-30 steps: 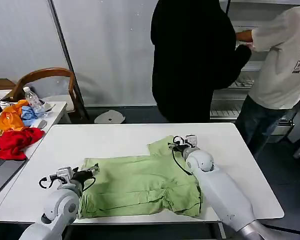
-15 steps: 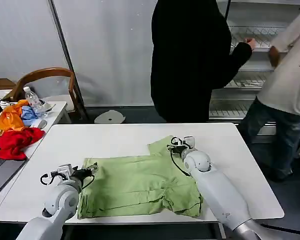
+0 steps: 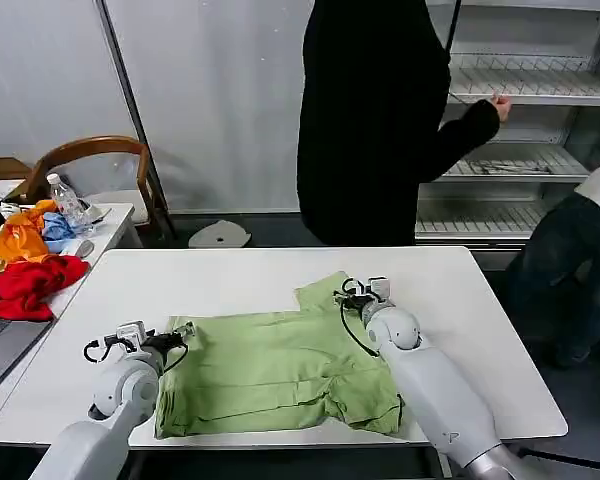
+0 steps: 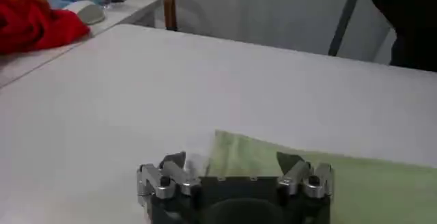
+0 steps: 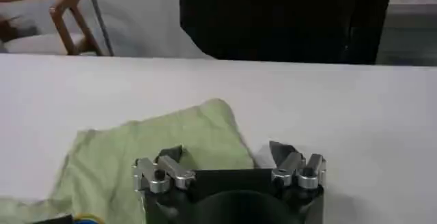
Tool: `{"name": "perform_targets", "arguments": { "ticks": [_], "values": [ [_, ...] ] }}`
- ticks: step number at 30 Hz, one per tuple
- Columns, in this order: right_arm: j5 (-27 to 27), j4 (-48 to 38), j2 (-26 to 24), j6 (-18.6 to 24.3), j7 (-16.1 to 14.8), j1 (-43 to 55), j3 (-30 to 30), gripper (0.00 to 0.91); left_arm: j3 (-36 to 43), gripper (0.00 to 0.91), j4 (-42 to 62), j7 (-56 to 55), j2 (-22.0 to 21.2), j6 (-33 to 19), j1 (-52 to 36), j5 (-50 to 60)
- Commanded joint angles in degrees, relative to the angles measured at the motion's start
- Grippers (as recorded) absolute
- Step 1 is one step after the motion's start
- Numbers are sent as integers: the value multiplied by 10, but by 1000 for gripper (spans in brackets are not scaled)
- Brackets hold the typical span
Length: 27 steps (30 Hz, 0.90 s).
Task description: Fold and organize the clothes.
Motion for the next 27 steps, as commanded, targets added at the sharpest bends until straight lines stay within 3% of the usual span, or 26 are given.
{"name": "perform_targets", "arguments": {
  "ticks": [1, 2, 3, 4, 5, 6, 7, 8, 9, 27],
  "values": [
    [2, -4, 3, -3, -1, -2, 0, 816, 2, 836, 20, 1, -1, 0, -9, 1],
    [2, -4, 3, -3, -1, -2, -1, 796, 3, 675, 19, 1, -2, 0, -8, 3],
    [2, -4, 3, -3, -2, -2, 0, 776, 4, 413, 18, 1, -2, 0, -8, 4],
    [3, -3, 3, -3, -4, -3, 0, 746, 4, 50, 17, 1, -4, 0, -8, 6],
    [6, -3, 3, -3, -3, -3, 0, 695, 5, 10, 17, 1, -4, -1, -8, 7],
    [10, -3, 3, -3, -2, -3, 1, 574, 5, 10, 18, 1, -4, -2, -8, 7],
    [21, -5, 4, -3, 2, -2, 2, 111, 6, 10, 18, 2, -4, -2, -8, 7],
    [23, -7, 4, -3, 2, -1, 4, 30, 6, 10, 18, 1, -4, -2, -8, 7],
    [23, -9, 6, -3, 2, -2, 6, 0, 6, 10, 18, 1, -4, -2, -8, 7],
    [35, 9, 3, -3, 7, -20, 12, 0, 16, 10, 19, 4, -6, -4, -12, 9]
  ]
}}
